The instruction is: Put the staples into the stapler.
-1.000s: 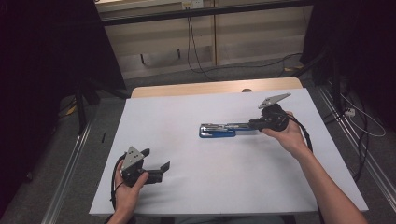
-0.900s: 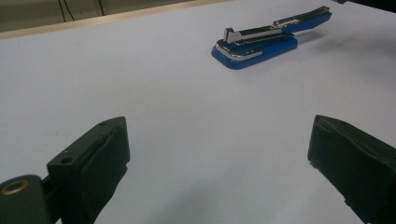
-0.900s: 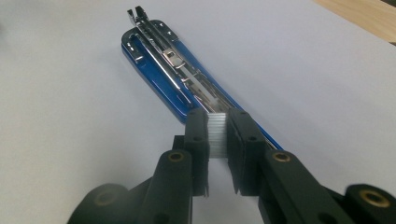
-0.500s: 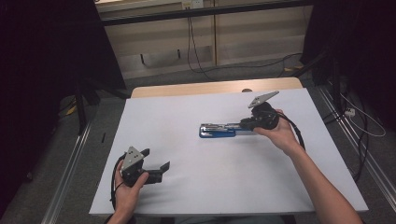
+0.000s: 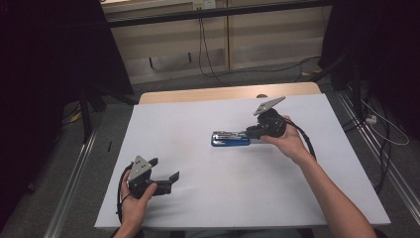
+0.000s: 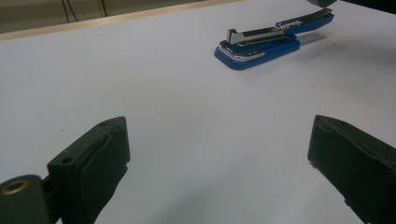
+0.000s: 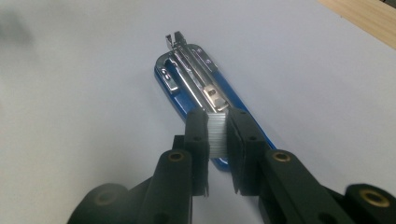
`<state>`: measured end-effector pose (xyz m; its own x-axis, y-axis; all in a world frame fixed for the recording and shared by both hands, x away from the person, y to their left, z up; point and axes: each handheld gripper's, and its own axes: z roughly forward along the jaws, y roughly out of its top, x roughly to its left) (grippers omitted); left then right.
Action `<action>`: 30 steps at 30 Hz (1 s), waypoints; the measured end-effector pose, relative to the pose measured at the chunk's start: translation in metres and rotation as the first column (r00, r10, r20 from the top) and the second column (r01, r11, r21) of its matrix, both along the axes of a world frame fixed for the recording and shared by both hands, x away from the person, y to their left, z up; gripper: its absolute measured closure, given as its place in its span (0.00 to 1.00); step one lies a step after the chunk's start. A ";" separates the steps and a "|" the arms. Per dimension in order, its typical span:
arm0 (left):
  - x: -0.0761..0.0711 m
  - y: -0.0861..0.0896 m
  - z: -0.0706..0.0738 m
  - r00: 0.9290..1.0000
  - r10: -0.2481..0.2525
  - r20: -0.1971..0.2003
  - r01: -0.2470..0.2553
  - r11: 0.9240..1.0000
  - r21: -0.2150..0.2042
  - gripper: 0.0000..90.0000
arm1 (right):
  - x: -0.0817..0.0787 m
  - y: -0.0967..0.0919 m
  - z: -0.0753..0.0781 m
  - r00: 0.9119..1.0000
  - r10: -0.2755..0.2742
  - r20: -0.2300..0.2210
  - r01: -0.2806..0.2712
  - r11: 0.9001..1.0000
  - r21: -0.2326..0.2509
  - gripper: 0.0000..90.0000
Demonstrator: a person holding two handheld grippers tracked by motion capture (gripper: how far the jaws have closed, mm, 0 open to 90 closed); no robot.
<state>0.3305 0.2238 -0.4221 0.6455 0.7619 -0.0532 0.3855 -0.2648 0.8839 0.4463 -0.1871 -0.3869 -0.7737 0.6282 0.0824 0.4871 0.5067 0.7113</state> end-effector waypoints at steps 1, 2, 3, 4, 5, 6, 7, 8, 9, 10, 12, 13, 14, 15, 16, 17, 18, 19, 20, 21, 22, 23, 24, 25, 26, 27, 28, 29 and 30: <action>0.000 0.000 0.000 1.000 0.001 0.000 -0.001 1.000 0.003 0.06 | 0.001 0.002 0.000 1.000 0.004 0.001 -0.004 1.000 0.000 0.88; 0.000 0.000 0.000 1.000 0.003 0.001 -0.003 1.000 0.001 0.06 | 0.002 0.003 0.001 1.000 0.007 0.001 -0.007 1.000 -0.002 0.88; 0.000 0.000 0.000 1.000 0.002 0.002 -0.002 1.000 0.002 0.06 | 0.003 0.005 0.001 1.000 0.008 0.001 -0.008 1.000 -0.003 0.88; 0.000 0.000 0.000 1.000 0.001 0.003 -0.001 1.000 0.002 0.06 | 0.004 0.007 0.001 1.000 0.012 0.005 -0.012 1.000 -0.002 0.88; 0.000 0.001 0.000 1.000 0.002 0.004 -0.002 1.000 0.002 0.06 | 0.005 0.008 0.001 1.000 0.013 0.004 -0.013 1.000 -0.003 0.88; 0.000 0.001 0.000 1.000 0.002 0.003 -0.002 1.000 0.003 0.06 | 0.006 0.009 0.001 1.000 0.015 0.003 -0.015 1.000 -0.005 0.88; 0.000 0.001 0.001 1.000 0.000 0.003 0.000 1.000 0.007 0.06 | 0.007 0.011 0.001 1.000 0.018 0.000 -0.018 1.000 -0.005 0.88; -0.001 0.000 0.001 1.000 0.000 0.005 0.000 1.000 0.005 0.06 | 0.008 0.012 0.000 1.000 0.018 0.000 -0.018 1.000 -0.008 0.88; -0.001 0.000 0.001 1.000 -0.005 0.007 0.005 1.000 0.004 0.07 | 0.010 0.013 0.000 1.000 0.021 0.000 -0.021 1.000 -0.007 0.88; -0.001 0.000 0.001 1.000 -0.009 0.011 0.009 1.000 0.005 0.07 | 0.011 0.014 0.000 1.000 0.024 -0.003 -0.024 1.000 -0.011 0.88; -0.002 0.000 0.001 1.000 -0.013 0.019 0.012 1.000 0.007 0.07 | 0.012 0.018 0.000 1.000 0.030 -0.008 -0.030 1.000 -0.005 0.88; -0.002 0.000 0.002 1.000 -0.012 0.028 0.012 1.000 0.005 0.07 | 0.012 0.020 0.000 0.999 0.035 -0.009 -0.035 0.999 -0.009 0.88; -0.003 0.000 0.002 0.999 -0.012 0.033 0.012 1.000 0.001 0.07 | 0.012 0.022 0.000 0.999 0.044 -0.009 -0.044 0.999 -0.013 0.88; -0.003 0.000 0.002 0.999 -0.013 0.033 0.013 1.000 0.002 0.07 | 0.013 0.023 0.000 0.999 0.051 -0.004 -0.051 0.999 -0.016 0.88; -0.003 -0.001 0.002 0.999 -0.013 0.032 0.013 1.000 0.003 0.07 | 0.013 0.025 0.001 0.999 0.052 -0.008 -0.052 0.998 -0.017 0.88; -0.003 0.000 0.002 0.999 -0.013 0.031 0.013 1.000 0.004 0.07 | 0.014 0.027 0.001 0.998 0.056 -0.008 -0.056 0.998 -0.017 0.88; -0.003 0.000 0.001 0.999 -0.013 0.029 0.013 1.000 0.007 0.07 | 0.015 0.028 0.000 0.998 0.054 -0.009 -0.054 0.998 -0.016 0.88; -0.003 0.000 0.001 1.000 -0.013 0.028 0.013 1.000 0.006 0.07 | 0.016 0.029 0.000 0.998 0.058 -0.008 -0.058 0.998 -0.017 0.88; -0.003 0.000 0.001 1.000 -0.011 0.028 0.011 1.000 0.002 0.07 | 0.018 0.030 -0.001 0.998 0.057 -0.009 -0.057 0.998 -0.011 0.88; -0.003 0.000 0.001 1.000 -0.010 0.029 0.010 1.000 0.004 0.07 | 0.019 0.030 -0.001 0.998 0.056 -0.012 -0.056 0.998 -0.011 0.88; -0.003 0.001 0.002 0.999 -0.011 0.032 0.011 1.000 0.004 0.07 | 0.020 0.031 -0.002 0.998 0.056 -0.012 -0.056 0.998 -0.002 0.88; -0.004 0.001 0.002 0.999 -0.011 0.033 0.010 1.000 0.007 0.07 | 0.020 0.031 -0.003 0.998 0.059 -0.015 -0.059 0.998 -0.001 0.88; -0.004 0.001 0.002 0.999 -0.008 0.032 0.008 1.000 0.012 0.07 | 0.021 0.032 -0.003 0.998 0.063 -0.014 -0.063 0.998 0.000 0.88; -0.005 0.001 0.001 0.999 -0.008 0.031 0.008 1.000 0.009 0.07 | 0.021 0.034 -0.004 0.998 0.064 -0.017 -0.064 0.998 0.001 0.88; -0.005 0.002 0.001 1.000 -0.006 0.030 0.005 1.000 0.011 0.07 | 0.022 0.035 -0.004 0.998 0.067 -0.015 -0.067 0.998 0.004 0.88; -0.005 0.002 0.002 0.999 -0.004 0.031 0.004 1.000 0.012 0.07 | 0.023 0.036 -0.003 0.998 0.067 -0.014 -0.067 0.998 0.003 0.88; -0.006 0.002 0.002 0.999 -0.005 0.036 0.005 1.000 0.007 0.07 | 0.024 0.038 -0.003 0.998 0.069 -0.011 -0.069 0.998 0.003 0.88; -0.007 0.002 0.002 0.999 -0.001 0.035 0.000 1.000 0.004 0.07 | 0.025 0.039 -0.002 0.997 0.073 -0.006 -0.073 0.997 0.000 0.88; -0.007 0.003 0.002 0.999 -0.001 0.039 0.000 1.000 0.003 0.07 | 0.026 0.041 -0.001 0.997 0.078 -0.007 -0.078 0.997 0.001 0.88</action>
